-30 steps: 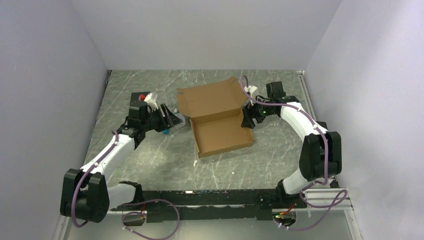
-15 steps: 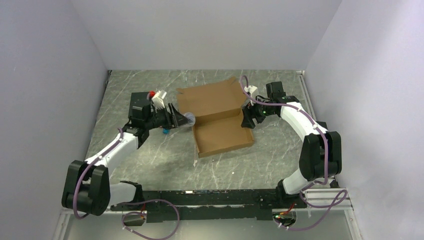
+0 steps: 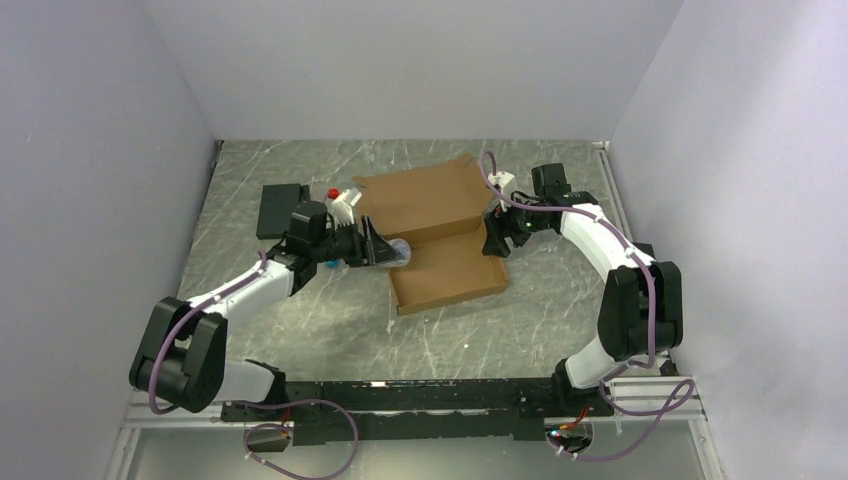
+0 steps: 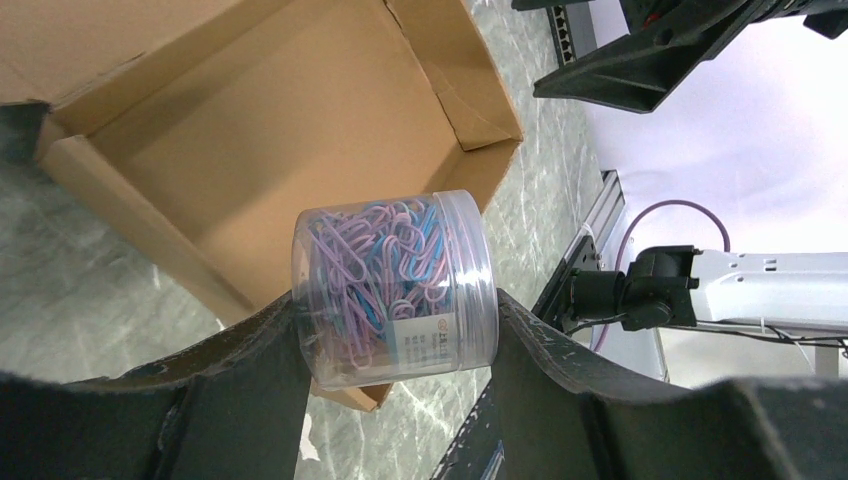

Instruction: Fold the paper box

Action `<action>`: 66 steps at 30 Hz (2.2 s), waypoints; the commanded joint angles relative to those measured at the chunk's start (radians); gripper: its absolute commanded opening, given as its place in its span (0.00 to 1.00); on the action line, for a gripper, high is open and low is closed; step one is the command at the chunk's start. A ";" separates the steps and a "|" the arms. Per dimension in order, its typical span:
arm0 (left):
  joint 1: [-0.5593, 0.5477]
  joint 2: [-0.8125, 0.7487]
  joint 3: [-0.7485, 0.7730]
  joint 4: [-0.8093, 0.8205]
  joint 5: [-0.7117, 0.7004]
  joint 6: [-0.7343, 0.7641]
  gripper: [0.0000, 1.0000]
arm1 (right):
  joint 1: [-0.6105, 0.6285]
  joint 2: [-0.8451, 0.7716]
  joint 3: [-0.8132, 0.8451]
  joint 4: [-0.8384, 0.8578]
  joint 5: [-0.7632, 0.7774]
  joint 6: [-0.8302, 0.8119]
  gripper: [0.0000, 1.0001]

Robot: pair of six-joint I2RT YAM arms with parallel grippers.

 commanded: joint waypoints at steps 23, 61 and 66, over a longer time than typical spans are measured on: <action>-0.272 0.325 0.314 -0.142 -0.284 0.076 0.29 | -0.006 0.001 0.030 -0.005 -0.038 -0.027 0.75; -0.349 -0.035 0.176 -0.364 -0.944 0.176 1.00 | -0.006 -0.006 0.033 -0.010 -0.037 -0.030 0.75; -0.288 -0.094 0.099 -0.337 -0.947 0.148 1.00 | -0.005 -0.005 0.032 -0.010 -0.035 -0.030 0.75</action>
